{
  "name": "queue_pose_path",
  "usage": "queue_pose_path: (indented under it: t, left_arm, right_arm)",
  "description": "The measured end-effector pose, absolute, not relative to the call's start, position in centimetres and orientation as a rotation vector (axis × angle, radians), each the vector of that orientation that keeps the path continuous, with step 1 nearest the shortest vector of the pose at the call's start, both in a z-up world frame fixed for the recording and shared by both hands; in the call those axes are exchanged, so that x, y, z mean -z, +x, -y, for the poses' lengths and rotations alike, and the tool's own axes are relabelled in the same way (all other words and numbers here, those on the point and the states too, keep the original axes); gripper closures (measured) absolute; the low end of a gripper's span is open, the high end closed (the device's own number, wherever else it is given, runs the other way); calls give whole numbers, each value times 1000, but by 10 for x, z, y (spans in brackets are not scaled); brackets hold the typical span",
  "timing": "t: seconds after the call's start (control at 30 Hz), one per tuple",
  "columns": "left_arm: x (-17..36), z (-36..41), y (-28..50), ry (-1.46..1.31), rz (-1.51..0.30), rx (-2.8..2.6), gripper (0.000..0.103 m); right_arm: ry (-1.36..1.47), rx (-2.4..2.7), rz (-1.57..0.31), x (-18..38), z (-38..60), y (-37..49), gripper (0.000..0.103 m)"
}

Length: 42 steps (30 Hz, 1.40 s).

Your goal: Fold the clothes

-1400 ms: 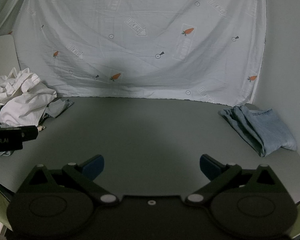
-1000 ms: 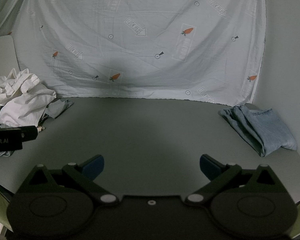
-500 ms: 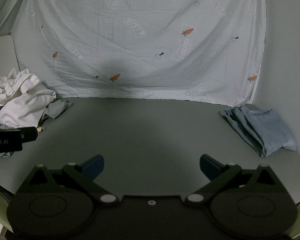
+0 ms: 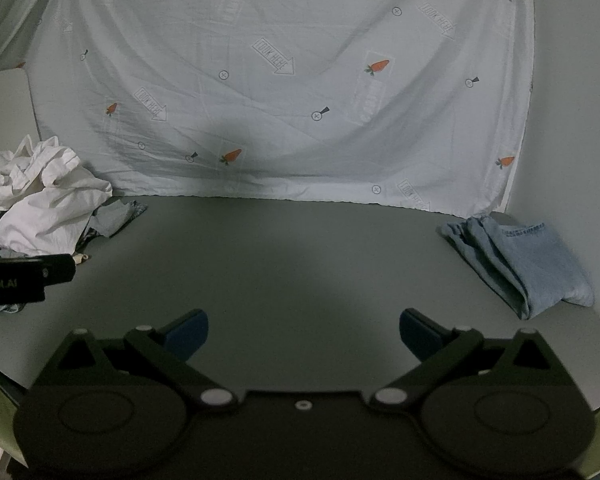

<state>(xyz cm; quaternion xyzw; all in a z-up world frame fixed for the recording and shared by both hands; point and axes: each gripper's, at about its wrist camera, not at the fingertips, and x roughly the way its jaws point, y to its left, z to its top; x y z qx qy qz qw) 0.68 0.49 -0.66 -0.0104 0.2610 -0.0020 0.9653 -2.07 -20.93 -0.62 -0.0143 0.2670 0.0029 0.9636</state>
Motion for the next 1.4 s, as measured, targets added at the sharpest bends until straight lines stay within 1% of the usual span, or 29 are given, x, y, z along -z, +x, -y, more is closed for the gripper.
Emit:
queue_pose_path:
  t: [0.47, 0.73, 0.83, 0.9, 1.03, 1.17, 1.23, 1.33, 1.4]
  left_arm:
    - [13, -3, 18, -37, -550, 3, 0]
    - [16, 25, 66, -30, -591, -6, 0]
    - [16, 35, 82, -27, -605, -14, 0]
    - [9, 26, 106, -42, -620, -44, 0]
    - [9, 10, 138, -160, -666, -110, 0]
    - [27, -27, 156, -343, -731, -167, 0]
    - [33, -47, 159, -428, -756, -212, 0]
    - [43, -93, 161, -532, -771, -287, 0]
    - [50, -126, 164, -585, -769, -339, 0]
  right_arm:
    - [-39, -7, -548, 8, 210, -9, 0]
    - [39, 79, -505, 11, 262, 23, 0]
    - [163, 134, -498, 13, 291, 54, 0]
    - [302, 106, -525, 13, 310, 81, 0]
    - [506, 27, -528, 23, 330, 125, 0]
    - [630, -174, -687, 55, 321, 178, 0]
    - [743, -239, -766, 69, 310, 197, 0]
    - [1071, -387, -882, 103, 288, 233, 2]
    - [1345, -457, -953, 134, 260, 258, 4]
